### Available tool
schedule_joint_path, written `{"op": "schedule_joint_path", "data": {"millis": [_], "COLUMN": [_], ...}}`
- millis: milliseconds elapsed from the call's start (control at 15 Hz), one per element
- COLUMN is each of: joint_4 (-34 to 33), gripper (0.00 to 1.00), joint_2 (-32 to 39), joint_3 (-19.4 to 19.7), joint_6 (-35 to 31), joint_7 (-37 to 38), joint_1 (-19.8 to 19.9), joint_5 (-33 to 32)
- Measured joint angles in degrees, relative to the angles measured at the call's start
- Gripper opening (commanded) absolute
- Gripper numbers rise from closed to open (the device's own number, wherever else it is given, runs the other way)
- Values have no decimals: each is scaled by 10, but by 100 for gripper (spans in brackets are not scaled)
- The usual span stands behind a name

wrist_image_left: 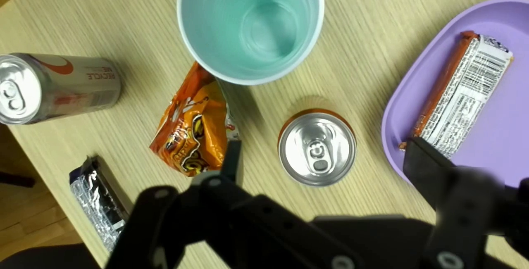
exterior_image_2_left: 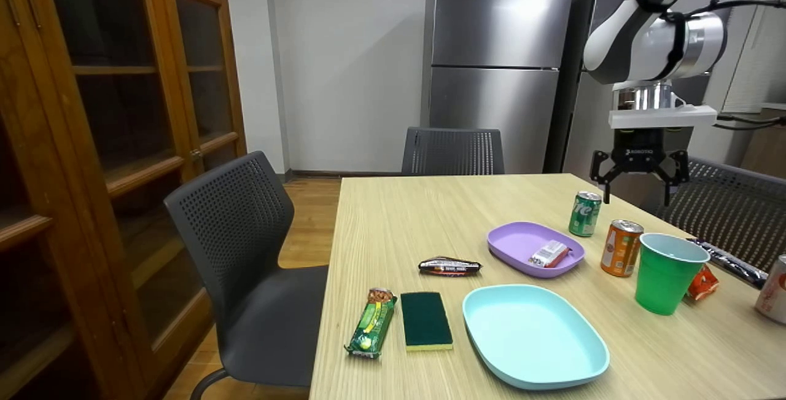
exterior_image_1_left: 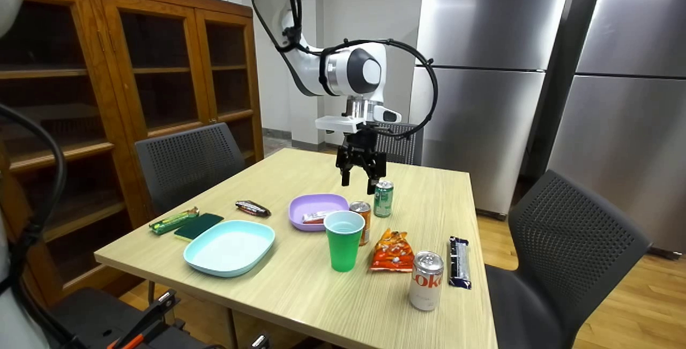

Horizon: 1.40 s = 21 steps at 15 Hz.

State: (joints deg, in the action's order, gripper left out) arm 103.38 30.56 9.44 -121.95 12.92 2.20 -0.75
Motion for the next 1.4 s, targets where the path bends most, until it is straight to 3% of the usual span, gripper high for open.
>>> {"op": "schedule_joint_path", "data": {"millis": [667,1133,1400], "joint_4": [1,29,47], "gripper": [100,100,100], "joint_2": [1,11,13], "joint_3": [-1,-9,-7], "joint_6": [-8,-146,-178], "joint_7": [0,-15,-22], "joint_1": [-1,0,0], "joint_5": [0,0,-1]}}
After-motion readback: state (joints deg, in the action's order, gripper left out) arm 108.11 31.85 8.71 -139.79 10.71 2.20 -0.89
